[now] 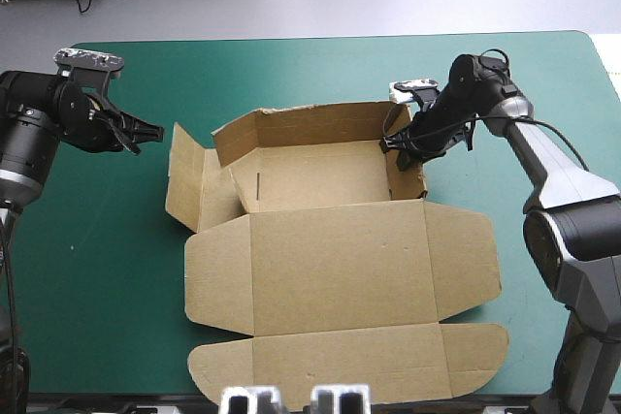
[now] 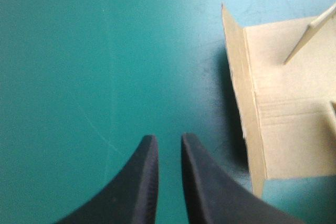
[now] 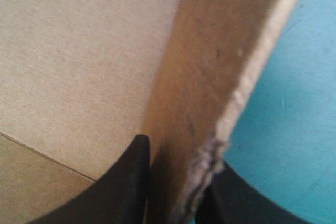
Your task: Fold the box
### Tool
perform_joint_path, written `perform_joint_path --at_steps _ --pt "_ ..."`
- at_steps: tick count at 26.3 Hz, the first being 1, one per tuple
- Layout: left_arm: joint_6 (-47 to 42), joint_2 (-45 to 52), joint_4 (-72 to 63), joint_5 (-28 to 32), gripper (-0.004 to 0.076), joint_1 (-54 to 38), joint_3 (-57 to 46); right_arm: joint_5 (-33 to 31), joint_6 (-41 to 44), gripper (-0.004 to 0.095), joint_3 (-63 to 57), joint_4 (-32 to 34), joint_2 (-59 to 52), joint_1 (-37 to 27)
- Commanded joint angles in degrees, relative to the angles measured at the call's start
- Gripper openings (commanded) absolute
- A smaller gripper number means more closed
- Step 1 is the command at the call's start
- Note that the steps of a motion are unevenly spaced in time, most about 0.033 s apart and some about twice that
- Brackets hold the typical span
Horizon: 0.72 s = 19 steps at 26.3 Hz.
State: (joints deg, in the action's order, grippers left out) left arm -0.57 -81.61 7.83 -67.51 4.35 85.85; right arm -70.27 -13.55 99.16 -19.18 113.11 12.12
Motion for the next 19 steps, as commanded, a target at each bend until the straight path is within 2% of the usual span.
perform_joint_path --at_steps 1,3,10,15,17,19 --pt "0.0 1.4 1.3 4.1 0.0113 0.0 1.8 -1.4 -3.3 -0.0016 0.6 -5.9 -2.6 -0.2" --pt "-0.7 1.1 2.7 7.4 0.0113 0.0 1.8 -0.5 -5.2 -0.0024 2.0 -9.8 -4.2 -0.4" --pt "-8.3 0.8 1.7 22.4 0.0113 -5.0 1.9 -1.7 -4.4 -0.0024 15.0 -10.4 -13.2 -3.0" --pt "-8.2 0.2 -11.8 28.7 0.0036 -14.3 2.6 -1.7 -4.1 -0.0024 19.9 -11.5 -19.3 -8.0" --pt "-7.0 -0.3 -19.1 30.0 -0.0006 -18.4 3.1 -1.7 -4.1 -0.0024 20.3 -11.5 -21.6 -10.3" --pt "-3.7 -1.0 -26.2 30.0 -0.0011 -21.4 3.8 -1.7 -4.1 -0.0024 20.5 -11.6 -24.0 -12.3"
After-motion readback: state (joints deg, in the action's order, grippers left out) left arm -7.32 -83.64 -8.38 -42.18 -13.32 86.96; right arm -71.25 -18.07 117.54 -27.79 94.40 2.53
